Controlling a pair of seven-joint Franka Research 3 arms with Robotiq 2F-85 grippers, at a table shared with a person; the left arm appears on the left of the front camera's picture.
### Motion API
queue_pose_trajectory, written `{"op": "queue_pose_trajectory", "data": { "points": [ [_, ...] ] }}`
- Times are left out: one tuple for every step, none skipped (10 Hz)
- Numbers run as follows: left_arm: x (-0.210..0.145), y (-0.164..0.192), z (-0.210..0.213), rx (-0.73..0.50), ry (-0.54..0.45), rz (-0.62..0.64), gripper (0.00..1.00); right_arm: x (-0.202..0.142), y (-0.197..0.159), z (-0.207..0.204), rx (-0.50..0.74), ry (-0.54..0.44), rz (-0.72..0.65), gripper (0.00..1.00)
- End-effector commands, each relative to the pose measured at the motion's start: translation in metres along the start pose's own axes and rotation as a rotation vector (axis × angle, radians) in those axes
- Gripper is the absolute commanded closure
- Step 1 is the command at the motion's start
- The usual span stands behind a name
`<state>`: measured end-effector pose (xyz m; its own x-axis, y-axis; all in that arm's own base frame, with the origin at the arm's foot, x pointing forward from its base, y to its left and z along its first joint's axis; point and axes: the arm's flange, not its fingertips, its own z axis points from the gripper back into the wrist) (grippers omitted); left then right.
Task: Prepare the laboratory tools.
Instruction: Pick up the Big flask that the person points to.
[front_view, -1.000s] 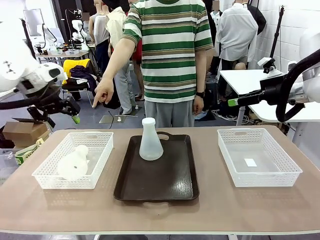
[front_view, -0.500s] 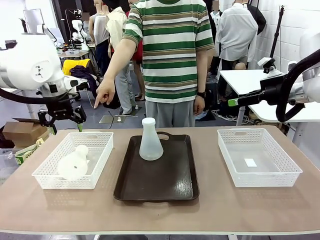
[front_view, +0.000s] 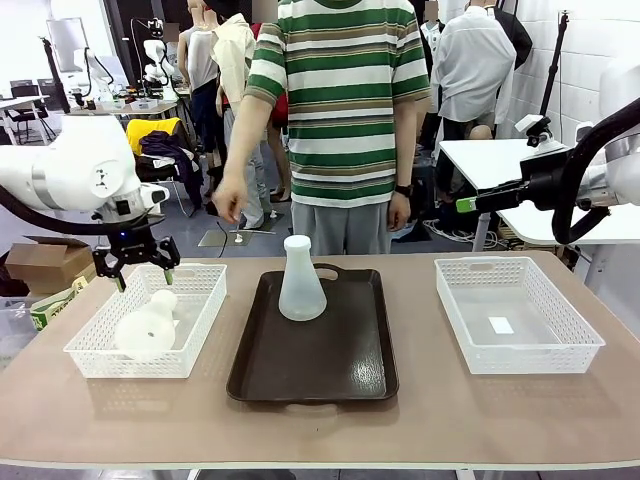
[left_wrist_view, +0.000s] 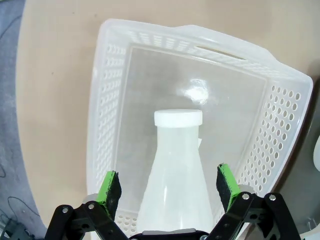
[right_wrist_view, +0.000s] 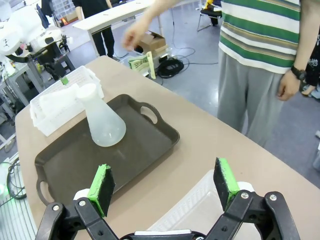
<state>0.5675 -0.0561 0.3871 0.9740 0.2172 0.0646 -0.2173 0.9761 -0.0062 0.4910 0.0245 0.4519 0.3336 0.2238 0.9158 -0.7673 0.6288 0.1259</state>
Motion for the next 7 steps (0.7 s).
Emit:
{"op": "queue_pose_trajectory", "data": {
  "points": [
    [0.008, -0.013, -0.006, -0.014, 0.009, 0.018, 0.00, 0.002, 0.000, 0.000, -0.008, 0.014, -0.005, 0.00],
    [0.011, -0.016, -0.012, -0.011, -0.003, 0.006, 0.00, 0.002, 0.000, 0.000, -0.008, 0.014, -0.005, 0.00],
    [0.013, -0.017, -0.016, -0.007, -0.006, 0.006, 0.00, 0.002, 0.000, 0.000, -0.008, 0.014, -0.005, 0.00],
    [0.015, -0.017, -0.019, 0.000, -0.013, 0.007, 0.00, 0.002, 0.000, 0.000, -0.008, 0.014, -0.005, 0.00],
    [0.016, -0.017, -0.022, 0.004, 0.000, 0.012, 0.00, 0.002, 0.000, 0.000, -0.008, 0.014, -0.005, 0.00],
    [0.012, -0.017, -0.022, -0.010, 0.014, 0.014, 0.00, 0.002, 0.000, 0.000, -0.008, 0.014, -0.005, 0.00],
    [0.009, -0.016, -0.021, -0.006, 0.011, -0.016, 0.00, 0.002, 0.000, 0.000, -0.008, 0.014, -0.005, 0.00]
  ]
}}
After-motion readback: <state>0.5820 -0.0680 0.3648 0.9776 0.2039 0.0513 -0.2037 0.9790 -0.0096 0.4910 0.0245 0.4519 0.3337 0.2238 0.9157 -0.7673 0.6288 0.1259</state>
